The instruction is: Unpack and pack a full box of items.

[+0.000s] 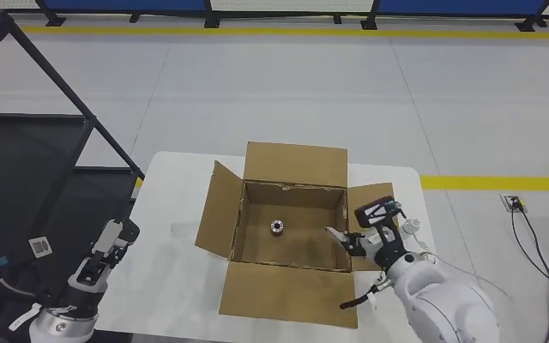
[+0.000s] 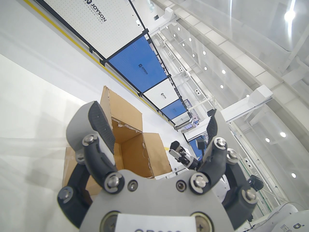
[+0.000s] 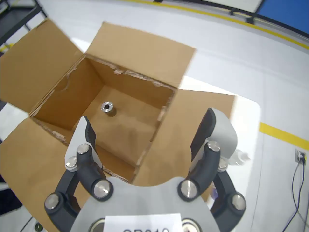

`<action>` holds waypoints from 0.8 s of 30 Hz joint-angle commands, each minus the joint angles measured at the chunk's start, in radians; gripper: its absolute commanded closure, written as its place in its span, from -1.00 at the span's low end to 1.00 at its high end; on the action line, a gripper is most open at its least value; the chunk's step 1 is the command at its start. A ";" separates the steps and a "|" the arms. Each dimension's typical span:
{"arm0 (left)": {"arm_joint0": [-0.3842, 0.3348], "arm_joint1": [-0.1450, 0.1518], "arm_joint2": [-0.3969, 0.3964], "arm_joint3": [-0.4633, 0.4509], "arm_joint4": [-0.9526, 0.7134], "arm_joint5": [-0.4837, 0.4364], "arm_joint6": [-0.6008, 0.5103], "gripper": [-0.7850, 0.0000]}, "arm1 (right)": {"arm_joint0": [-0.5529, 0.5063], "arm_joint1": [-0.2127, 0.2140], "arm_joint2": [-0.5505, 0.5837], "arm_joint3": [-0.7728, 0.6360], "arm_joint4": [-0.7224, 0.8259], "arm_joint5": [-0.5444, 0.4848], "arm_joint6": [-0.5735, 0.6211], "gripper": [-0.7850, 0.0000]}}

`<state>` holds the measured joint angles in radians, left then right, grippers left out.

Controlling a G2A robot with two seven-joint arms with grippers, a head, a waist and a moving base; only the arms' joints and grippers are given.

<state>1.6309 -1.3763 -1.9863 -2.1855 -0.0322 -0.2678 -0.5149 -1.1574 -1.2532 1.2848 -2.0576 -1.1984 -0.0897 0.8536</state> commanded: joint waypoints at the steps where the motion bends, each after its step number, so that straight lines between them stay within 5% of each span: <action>1: 0.000 0.000 0.000 0.000 0.000 0.000 0.000 -1.00 | 0.158 -0.017 -0.130 0.148 0.030 -0.002 0.070 -1.00; 9: 0.000 0.000 0.000 0.000 0.000 0.000 0.000 -1.00 | 0.548 -0.126 -0.451 0.707 0.204 0.029 0.116 -1.00; 20: 0.000 0.000 0.000 0.000 0.000 0.000 0.000 -1.00 | 0.725 -0.253 -0.637 1.118 0.328 0.020 0.026 -1.00; 22: 0.000 0.000 0.000 0.000 0.000 0.000 0.000 -1.00 | 0.738 -0.270 -0.654 1.167 0.336 0.021 0.007 -0.58; 24: 0.000 0.000 0.000 0.000 0.000 0.000 0.000 -1.00 | 0.751 -0.288 -0.672 1.213 0.332 0.034 -0.008 0.14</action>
<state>1.6309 -1.3763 -1.9863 -2.1855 -0.0322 -0.2678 -0.5149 -0.4116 -1.5337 0.6200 -0.8662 -0.8640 -0.0620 0.8513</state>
